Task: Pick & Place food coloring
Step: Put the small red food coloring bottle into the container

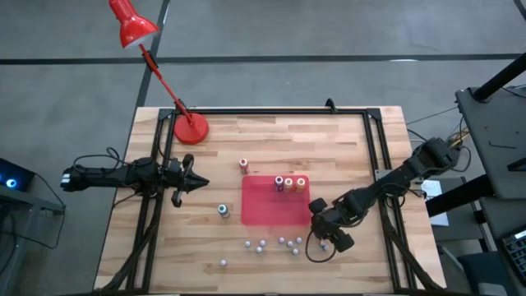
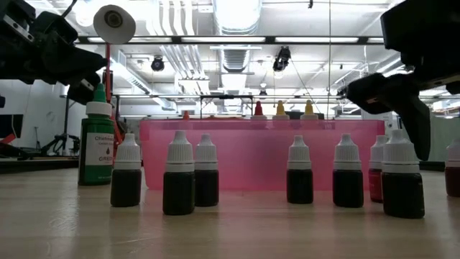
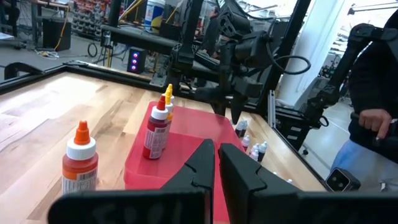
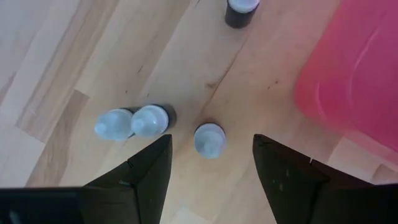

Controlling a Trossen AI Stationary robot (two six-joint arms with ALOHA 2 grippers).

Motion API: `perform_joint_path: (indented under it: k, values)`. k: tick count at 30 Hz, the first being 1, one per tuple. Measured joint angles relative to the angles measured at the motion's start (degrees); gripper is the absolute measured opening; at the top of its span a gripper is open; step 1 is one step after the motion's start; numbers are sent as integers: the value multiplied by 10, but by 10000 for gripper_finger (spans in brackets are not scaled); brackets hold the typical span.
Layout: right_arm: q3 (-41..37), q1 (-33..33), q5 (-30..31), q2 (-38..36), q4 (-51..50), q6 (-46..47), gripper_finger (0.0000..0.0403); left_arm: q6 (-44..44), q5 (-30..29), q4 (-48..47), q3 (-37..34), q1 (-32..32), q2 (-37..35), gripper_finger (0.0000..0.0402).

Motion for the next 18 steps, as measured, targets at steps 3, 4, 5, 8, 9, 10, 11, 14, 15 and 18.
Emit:
perform_joint_path:
  k: [3,4,5,8,9,10,11,14,15,18]
  values:
    - [0,0,0,8,5,0,215,0,0,0,0,0,0,0]
    - [0,0,0,10,6,0,215,0,0,0,0,0,0,0]
    - [0,0,0,12,6,0,215,0,0,0,0,0,0,0]
    - [0,0,0,14,9,1,215,0,0,0,0,0,0,0]
    - [0,0,0,14,10,2,215,0,0,0,0,0,0,0]
    - [0,0,0,14,13,2,214,0,0,0,0,0,0,0]
    - [0,0,0,14,15,2,214,0,0,0,0,0,0,0]
    - [0,0,0,14,16,2,214,0,0,0,0,0,0,0]
    - [0,0,0,14,16,2,214,0,0,0,0,0,0,0]
    - [0,0,0,14,16,2,211,0,0,0,0,0,0,0]
